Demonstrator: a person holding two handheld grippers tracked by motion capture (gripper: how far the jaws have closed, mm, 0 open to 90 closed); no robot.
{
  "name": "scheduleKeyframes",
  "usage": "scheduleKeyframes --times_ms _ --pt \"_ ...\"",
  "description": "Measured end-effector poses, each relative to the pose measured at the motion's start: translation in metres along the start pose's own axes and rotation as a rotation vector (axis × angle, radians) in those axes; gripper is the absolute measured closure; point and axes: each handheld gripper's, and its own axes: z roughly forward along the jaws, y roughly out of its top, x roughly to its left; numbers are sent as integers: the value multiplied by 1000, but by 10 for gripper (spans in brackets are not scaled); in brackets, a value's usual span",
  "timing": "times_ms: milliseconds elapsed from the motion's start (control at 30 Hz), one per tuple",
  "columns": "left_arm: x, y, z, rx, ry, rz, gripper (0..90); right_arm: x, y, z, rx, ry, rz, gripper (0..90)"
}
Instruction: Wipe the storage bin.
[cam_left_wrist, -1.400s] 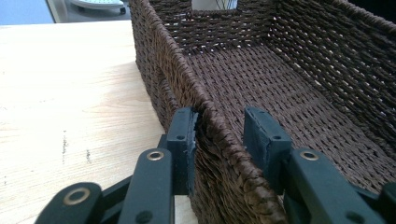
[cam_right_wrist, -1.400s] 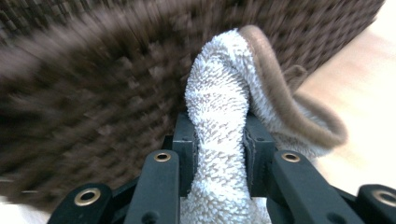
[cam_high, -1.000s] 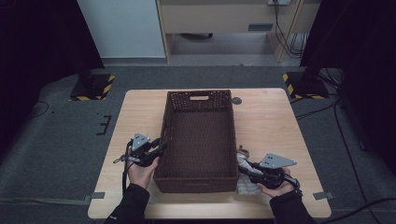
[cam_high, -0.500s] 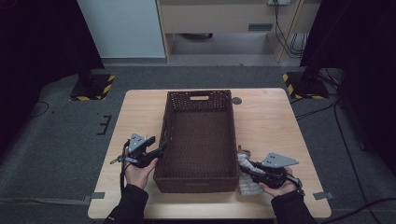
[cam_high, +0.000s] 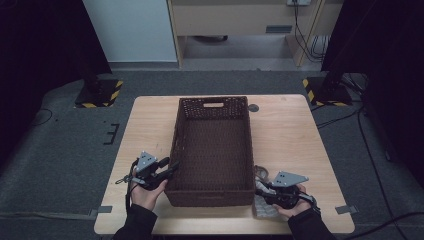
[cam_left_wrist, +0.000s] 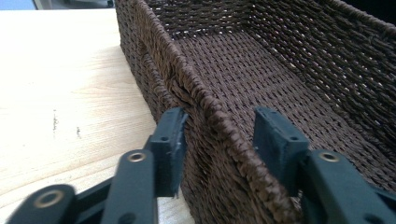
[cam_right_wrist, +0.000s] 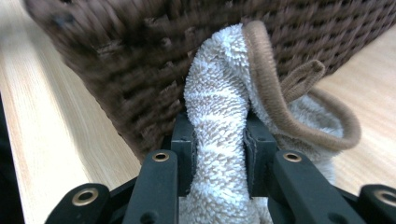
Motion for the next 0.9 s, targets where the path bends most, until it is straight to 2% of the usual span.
scheduleKeyframes --times_ms 133,200,300,400,500,633,800,900 --pt "-1 0 0 -3 1 -16 624 -1 4 -7 -23 -12 2 713" --pt "-3 0 0 -2 15 -15 642 0 9 -17 -71 -20 -1 713" --pt "-6 2 0 6 49 18 666 3 18 -33 -164 -30 3 714" --pt "-5 3 2 4 62 18 676 9 17 -42 -197 -14 -8 714" --pt "-3 5 5 2 70 17 677 14 13 -37 -158 -1 -28 714" --pt "1 6 8 -6 62 5 676 15 8 -24 -90 0 -35 713" --pt "4 8 10 -10 65 6 675 11 -3 -1 30 6 -26 715" --pt "5 9 12 -9 73 6 675 8 0 -3 19 3 -11 715"
